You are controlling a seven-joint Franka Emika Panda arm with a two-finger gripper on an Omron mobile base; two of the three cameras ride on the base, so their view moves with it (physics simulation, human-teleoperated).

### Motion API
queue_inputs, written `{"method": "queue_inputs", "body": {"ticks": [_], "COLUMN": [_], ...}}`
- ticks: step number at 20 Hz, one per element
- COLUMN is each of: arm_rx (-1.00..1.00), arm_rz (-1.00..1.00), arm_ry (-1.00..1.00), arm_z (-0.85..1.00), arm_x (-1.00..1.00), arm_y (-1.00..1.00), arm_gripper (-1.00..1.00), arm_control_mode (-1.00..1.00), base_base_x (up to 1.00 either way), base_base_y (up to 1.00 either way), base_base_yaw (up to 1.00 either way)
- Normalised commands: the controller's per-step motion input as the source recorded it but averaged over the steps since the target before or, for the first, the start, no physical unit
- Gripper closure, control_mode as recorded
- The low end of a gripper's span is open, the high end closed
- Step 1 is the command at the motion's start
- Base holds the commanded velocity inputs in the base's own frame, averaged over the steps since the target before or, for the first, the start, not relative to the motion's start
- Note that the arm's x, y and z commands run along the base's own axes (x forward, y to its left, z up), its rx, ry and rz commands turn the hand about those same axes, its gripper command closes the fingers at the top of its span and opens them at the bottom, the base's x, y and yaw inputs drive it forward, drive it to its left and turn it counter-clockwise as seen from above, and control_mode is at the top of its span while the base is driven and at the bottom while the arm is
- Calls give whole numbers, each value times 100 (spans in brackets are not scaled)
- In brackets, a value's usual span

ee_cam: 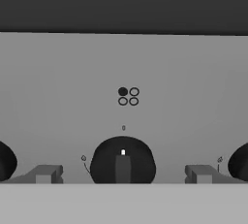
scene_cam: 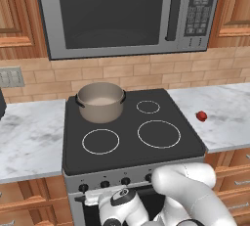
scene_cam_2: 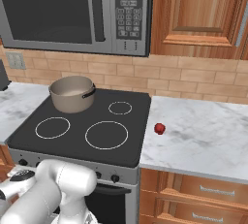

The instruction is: Turn on the burner for the pot on the stove. Wait thirty seconds for the pot to heat up. Then add the bell pepper to the pot.

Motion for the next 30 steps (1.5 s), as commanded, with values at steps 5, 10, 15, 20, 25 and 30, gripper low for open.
{"method": "queue_inputs", "body": {"ticks": [5,10,15,20,25,30], "arm_rx": [0,0,0,0,0,0], "arm_rz": [0,0,0,0,0,0], "arm_ry": [-1,-4,-1,0,0,-4], "arm_z": [-1,-8,-18,-12,-3,0], "arm_x": [13,21,5,0,0,0], "arm_y": [0,0,0,1,0,0], "arm_gripper": [-100,-100,-100,-100,-100,100], "arm_control_mode": [-100,-100,-100,-100,-100,-100], "base_base_x": [0,0,0,0,0,0], "base_base_y": [0,0,0,0,0,0], "base_base_yaw": [0,0,0,0,0,0]}}
